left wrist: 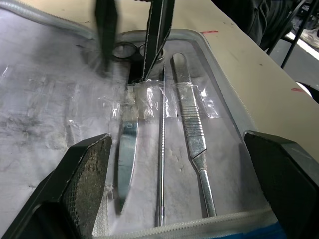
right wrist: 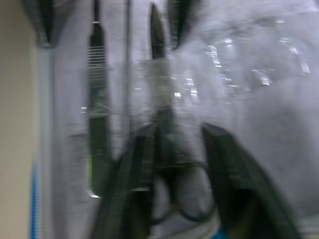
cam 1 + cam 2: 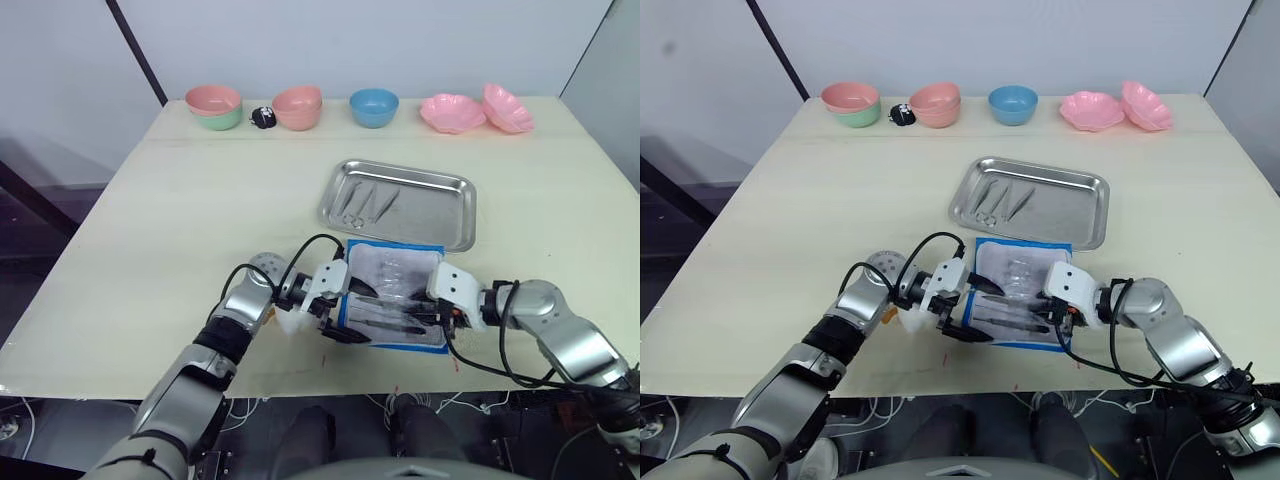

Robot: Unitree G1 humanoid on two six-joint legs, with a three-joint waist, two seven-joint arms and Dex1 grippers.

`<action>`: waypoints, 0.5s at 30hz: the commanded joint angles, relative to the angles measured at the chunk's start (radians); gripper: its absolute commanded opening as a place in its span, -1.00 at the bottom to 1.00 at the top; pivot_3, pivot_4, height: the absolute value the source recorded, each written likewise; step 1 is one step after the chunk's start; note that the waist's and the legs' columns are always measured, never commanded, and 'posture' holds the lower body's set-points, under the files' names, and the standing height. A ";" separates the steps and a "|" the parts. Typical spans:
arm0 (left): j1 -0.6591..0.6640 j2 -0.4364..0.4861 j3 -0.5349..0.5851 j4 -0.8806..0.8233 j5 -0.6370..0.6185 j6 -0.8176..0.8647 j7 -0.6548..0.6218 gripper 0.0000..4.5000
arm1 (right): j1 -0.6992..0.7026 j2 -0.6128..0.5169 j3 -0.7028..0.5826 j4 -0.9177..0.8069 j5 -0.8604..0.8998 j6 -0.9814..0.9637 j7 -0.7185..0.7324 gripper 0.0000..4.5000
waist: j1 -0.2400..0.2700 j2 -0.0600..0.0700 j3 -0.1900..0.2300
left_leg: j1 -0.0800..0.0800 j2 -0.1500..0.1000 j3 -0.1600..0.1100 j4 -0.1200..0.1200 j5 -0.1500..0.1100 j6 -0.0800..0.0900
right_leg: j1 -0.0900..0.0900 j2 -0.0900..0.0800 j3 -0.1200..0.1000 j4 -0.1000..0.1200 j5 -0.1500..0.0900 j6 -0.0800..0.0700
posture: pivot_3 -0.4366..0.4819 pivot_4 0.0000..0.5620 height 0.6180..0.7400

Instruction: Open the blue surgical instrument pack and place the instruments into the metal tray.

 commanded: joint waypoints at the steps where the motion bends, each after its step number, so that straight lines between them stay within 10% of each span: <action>1: 0.045 0.024 -0.033 0.133 0.099 0.039 0.054 1.00 | 0.011 -0.021 0.010 0.027 -0.023 0.036 0.000 -0.93 | 0.000 0.000 0.000 | 0.000 0.000 -0.001 0.000 0.000 0.000 | 0.000 0.000 0.000 0.000 0.000 0.000 | -0.05 -0.47 1.00; 15: 0.036 0.017 -0.037 0.147 0.105 0.036 0.064 1.00 | -0.106 -0.035 0.080 -0.075 -0.068 0.097 0.032 -0.93 | 0.001 0.001 0.002 | -0.001 0.000 -0.003 0.000 0.000 -0.001 | 0.000 -0.002 -0.003 -0.001 0.000 0.000 | -0.05 -0.47 1.00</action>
